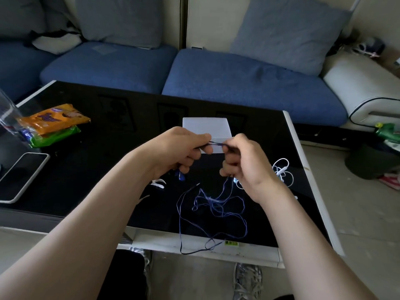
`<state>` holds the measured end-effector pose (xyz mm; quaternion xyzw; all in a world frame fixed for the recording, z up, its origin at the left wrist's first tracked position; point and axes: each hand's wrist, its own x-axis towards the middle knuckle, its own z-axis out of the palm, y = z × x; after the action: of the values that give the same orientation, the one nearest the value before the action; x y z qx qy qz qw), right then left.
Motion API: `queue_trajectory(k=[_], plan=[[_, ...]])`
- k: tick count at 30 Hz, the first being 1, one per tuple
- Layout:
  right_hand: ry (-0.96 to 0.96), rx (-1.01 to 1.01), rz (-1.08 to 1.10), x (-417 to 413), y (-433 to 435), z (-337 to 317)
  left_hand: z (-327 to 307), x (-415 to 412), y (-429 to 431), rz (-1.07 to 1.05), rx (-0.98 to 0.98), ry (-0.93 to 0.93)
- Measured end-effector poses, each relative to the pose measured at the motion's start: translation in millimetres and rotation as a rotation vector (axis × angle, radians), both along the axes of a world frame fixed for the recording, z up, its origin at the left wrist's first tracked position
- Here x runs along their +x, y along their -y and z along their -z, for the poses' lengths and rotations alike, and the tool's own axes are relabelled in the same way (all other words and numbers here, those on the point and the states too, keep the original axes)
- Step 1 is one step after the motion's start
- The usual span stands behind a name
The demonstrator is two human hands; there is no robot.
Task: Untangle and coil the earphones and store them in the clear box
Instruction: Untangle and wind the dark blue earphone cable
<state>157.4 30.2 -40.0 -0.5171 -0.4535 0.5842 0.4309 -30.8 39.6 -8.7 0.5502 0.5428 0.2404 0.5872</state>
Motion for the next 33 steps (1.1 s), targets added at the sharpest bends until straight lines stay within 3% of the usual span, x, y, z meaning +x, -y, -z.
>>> queue_trajectory(k=[4, 8, 11, 15, 18, 22, 30, 33], plan=[[0.01, -0.003, 0.09, 4, 0, -3, 1, 1, 3, 0.054, -0.029, -0.03], [0.419, 0.314, 0.214, 10, -5, 16, 1, -1, 2, 0.084, -0.033, 0.045], [0.63, 0.456, 0.146, 12, -6, 22, -1, 0, 3, 0.062, 0.002, 0.237], [0.708, 0.299, -0.053, 5, -2, 22, -3, 2, 2, -0.023, 0.052, 0.395], [0.721, 0.193, -0.197, -1, 3, 18, -1, 1, 0, -0.126, 0.074, 0.396], [0.782, 0.207, -0.356, -13, 11, 18, 3, 0, -1, -0.226, 0.099, 0.325], [0.407, 0.312, -0.29, -13, 16, 6, 12, -6, -4, -0.118, 0.28, -0.144], [0.309, 0.387, -0.166, -9, 13, 4, 12, -4, -4, -0.041, 0.237, -0.153]])
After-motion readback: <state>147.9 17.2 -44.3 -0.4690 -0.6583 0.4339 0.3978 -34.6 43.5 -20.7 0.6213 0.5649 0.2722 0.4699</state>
